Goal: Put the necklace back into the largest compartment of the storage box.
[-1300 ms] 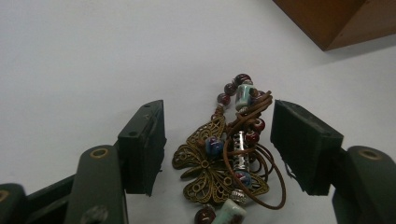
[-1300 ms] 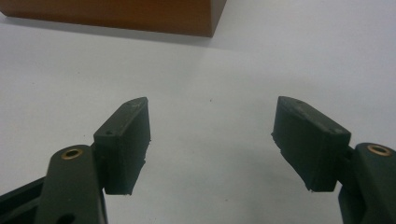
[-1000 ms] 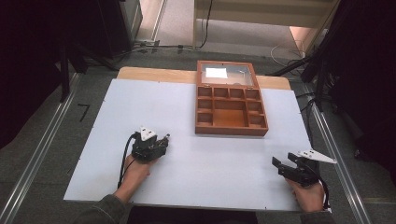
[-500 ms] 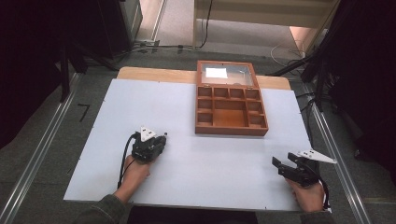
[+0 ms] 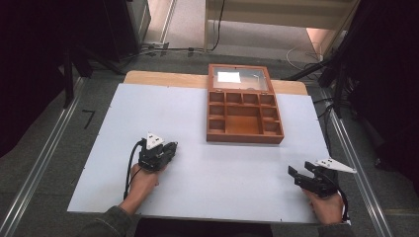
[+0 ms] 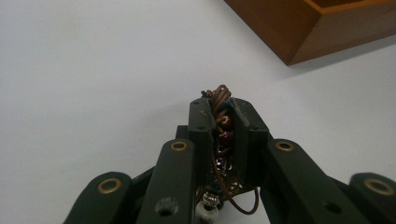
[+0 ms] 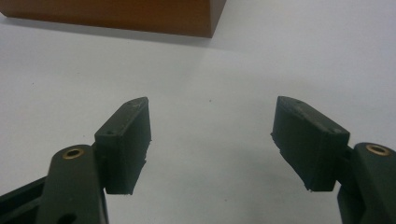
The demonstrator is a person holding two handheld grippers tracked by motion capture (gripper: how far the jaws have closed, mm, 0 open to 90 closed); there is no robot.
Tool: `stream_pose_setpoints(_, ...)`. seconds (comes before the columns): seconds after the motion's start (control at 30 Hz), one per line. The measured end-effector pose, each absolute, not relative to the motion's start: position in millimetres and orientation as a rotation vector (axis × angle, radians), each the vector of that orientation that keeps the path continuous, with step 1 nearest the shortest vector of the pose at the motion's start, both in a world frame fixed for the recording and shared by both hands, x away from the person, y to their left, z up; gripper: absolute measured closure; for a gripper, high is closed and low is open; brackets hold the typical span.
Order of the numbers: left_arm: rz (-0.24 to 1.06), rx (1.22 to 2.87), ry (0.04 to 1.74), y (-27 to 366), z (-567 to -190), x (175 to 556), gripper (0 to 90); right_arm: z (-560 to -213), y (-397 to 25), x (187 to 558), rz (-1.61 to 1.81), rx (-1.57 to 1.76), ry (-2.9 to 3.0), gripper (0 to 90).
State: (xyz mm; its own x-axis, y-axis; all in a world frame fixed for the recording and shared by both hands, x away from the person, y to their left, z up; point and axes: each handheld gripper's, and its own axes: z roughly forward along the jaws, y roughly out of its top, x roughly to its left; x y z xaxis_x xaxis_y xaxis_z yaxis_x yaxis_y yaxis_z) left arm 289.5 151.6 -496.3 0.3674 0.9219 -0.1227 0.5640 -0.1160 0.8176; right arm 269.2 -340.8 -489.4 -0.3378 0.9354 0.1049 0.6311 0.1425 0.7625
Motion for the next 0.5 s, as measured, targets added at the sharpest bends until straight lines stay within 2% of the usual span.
stream_pose_setpoints(0.5, 0.55, 1.776, 1.255, 146.0, -481.2, 284.3, 79.7, -488.4, -340.2, 269.2, 1.045, 1.497, 2.027, 26.1)
